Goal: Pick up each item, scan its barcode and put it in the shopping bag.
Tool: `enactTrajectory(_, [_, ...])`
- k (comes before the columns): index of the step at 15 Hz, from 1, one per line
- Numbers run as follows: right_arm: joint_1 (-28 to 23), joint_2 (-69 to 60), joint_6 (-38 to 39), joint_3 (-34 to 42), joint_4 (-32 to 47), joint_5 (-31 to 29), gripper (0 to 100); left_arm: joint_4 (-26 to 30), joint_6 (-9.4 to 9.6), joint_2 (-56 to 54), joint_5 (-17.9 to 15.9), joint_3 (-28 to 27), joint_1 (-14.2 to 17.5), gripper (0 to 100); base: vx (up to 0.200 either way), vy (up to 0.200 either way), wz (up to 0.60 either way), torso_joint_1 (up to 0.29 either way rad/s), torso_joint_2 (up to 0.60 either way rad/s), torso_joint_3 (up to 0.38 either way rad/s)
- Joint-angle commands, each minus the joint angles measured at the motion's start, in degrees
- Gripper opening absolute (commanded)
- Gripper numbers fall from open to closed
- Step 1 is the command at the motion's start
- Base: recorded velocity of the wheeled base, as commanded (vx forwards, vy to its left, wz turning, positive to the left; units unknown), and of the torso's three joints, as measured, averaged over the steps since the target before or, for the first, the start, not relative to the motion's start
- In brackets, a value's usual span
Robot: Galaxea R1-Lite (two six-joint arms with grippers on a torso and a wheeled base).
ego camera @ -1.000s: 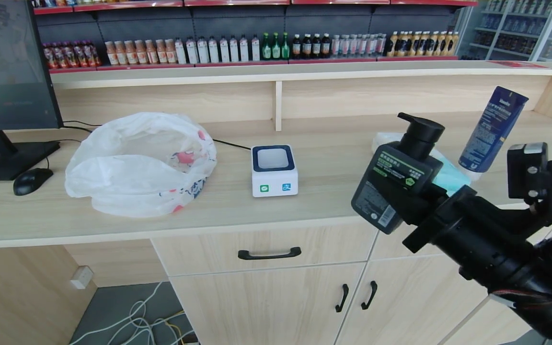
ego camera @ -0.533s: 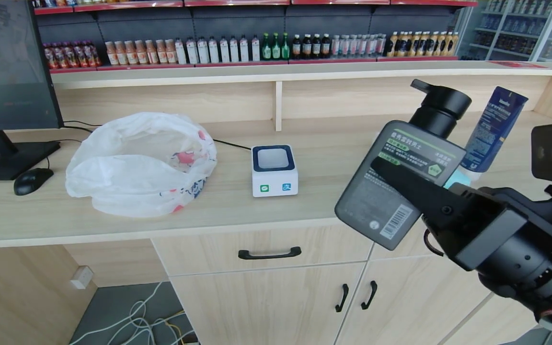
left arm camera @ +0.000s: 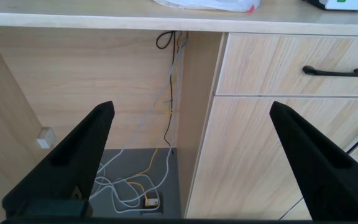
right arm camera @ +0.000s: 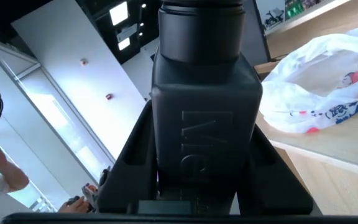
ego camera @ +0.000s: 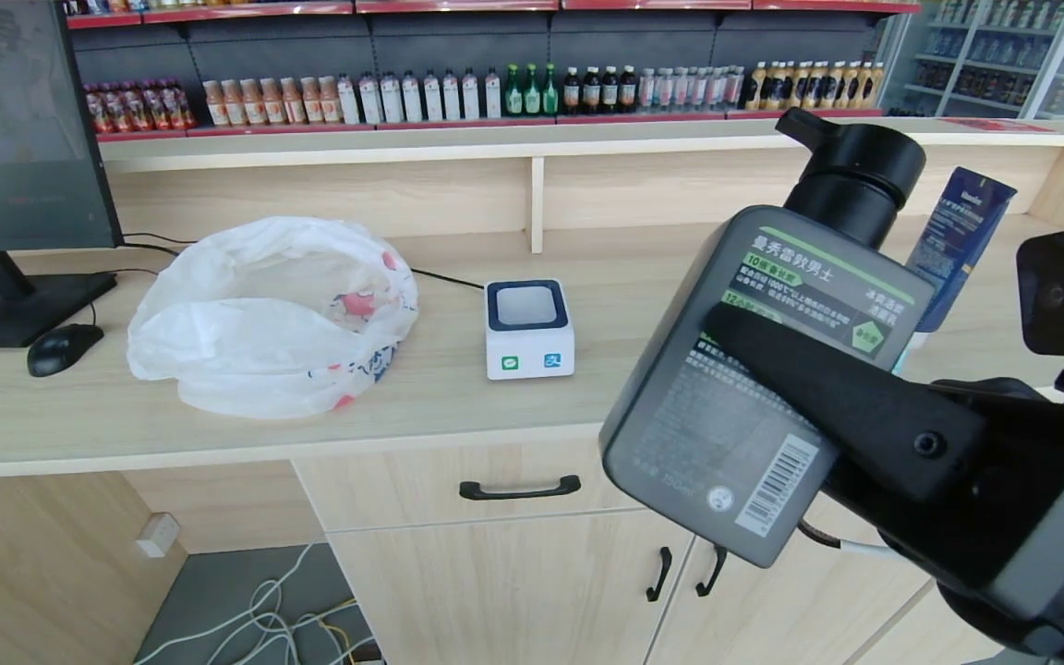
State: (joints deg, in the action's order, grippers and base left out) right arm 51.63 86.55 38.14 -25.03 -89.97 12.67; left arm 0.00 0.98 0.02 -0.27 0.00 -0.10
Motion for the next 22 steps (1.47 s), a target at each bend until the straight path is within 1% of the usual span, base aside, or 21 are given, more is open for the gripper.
enactTrajectory(1, [0.7, 0.3, 0.0, -0.2, 0.0, 0.0, 0, 0.0, -0.01, 0.0, 0.0, 0.0, 0.0, 100, 0.0, 0.0, 0.0, 0.0, 0.0, 0.0])
enactTrajectory(11, [0.5, 1.2, -0.3, 0.2, 0.0, -0.2, 0, 0.0, -0.01, 0.0, 0.0, 0.0, 0.0, 100, 0.0, 0.0, 0.0, 0.0, 0.0, 0.0])
enactTrajectory(13, [-0.5, 1.5, -1.3, 0.3, 0.0, -0.3, 0, 0.0, -0.01, 0.0, 0.0, 0.0, 0.0, 100, 0.0, 0.0, 0.0, 0.0, 0.0, 0.0])
enactTrajectory(15, [-2.5, 2.0, -3.2, -0.2, 0.0, -0.2, 0, 0.0, -0.01, 0.0, 0.0, 0.0, 0.0, 100, 0.0, 0.0, 0.0, 0.0, 0.0, 0.0])
enactTrajectory(18, [-4.3, 2.4, -9.6, 0.7, 0.0, -0.5, 0, 0.0, -0.01, 0.0, 0.0, 0.0, 0.0, 100, 0.0, 0.0, 0.0, 0.0, 0.0, 0.0])
enactTrajectory(20, [-6.5, 4.1, -19.3, 0.9, 0.0, -2.4, 0, 0.0, -0.01, 0.0, 0.0, 0.0, 0.0, 100, 0.0, 0.0, 0.0, 0.0, 0.0, 0.0])
enactTrajectory(22, [-6.8, 4.9, -25.9, -0.1, 0.0, -4.8, 0, 0.0, -0.01, 0.0, 0.0, 0.0, 0.0, 100, 0.0, 0.0, 0.0, 0.0, 0.0, 0.0])
